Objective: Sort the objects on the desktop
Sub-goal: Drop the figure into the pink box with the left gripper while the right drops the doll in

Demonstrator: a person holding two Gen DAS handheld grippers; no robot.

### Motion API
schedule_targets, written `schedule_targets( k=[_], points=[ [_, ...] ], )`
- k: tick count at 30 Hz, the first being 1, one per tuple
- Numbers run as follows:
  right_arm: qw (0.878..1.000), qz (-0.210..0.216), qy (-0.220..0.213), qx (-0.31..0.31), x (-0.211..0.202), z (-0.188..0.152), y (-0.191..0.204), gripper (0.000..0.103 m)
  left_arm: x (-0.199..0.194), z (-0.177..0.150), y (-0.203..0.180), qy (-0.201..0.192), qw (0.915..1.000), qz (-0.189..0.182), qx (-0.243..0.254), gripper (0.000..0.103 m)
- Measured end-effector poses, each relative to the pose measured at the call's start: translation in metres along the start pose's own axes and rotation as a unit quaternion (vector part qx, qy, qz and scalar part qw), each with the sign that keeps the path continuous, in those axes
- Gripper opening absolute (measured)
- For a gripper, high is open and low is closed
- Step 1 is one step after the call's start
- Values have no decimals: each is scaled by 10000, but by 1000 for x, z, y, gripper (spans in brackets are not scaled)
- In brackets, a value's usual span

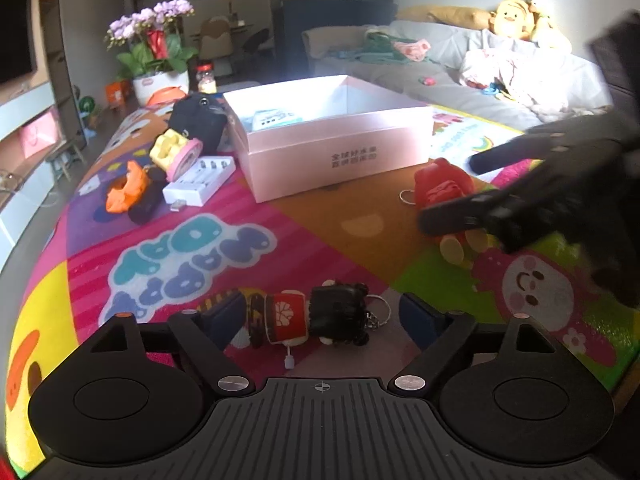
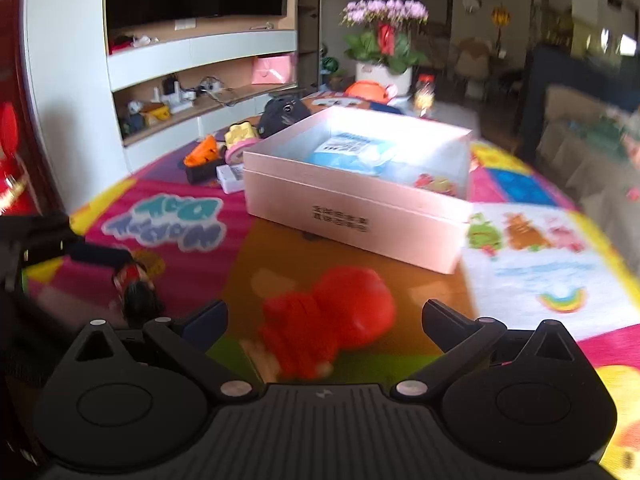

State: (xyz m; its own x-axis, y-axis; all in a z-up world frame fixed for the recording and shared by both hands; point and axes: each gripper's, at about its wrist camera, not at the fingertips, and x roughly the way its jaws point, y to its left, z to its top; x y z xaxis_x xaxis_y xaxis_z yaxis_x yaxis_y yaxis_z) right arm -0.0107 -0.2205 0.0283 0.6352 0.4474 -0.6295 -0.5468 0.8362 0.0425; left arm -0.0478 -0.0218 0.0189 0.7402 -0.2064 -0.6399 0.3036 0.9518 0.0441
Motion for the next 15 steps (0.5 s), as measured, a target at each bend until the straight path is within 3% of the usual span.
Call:
schedule_targets(
  k=[5, 6, 9, 15],
  points=[
    [9978, 79, 545, 365, 34, 4, -6, 103, -1, -1, 2, 31, 10000, 60, 0, 91],
    [9973, 82, 570, 464, 35, 2, -7, 103, 0, -1, 3, 42, 10000, 72, -27, 91],
    [9977, -117, 466, 468, 27, -2, -4, 79, 5, -1, 4, 126, 9998, 123, -44, 91],
    [9979, -200, 389, 472, -2, -13, -1, 79, 9, -2, 4, 205, 9994, 217, -149, 87]
  ],
)
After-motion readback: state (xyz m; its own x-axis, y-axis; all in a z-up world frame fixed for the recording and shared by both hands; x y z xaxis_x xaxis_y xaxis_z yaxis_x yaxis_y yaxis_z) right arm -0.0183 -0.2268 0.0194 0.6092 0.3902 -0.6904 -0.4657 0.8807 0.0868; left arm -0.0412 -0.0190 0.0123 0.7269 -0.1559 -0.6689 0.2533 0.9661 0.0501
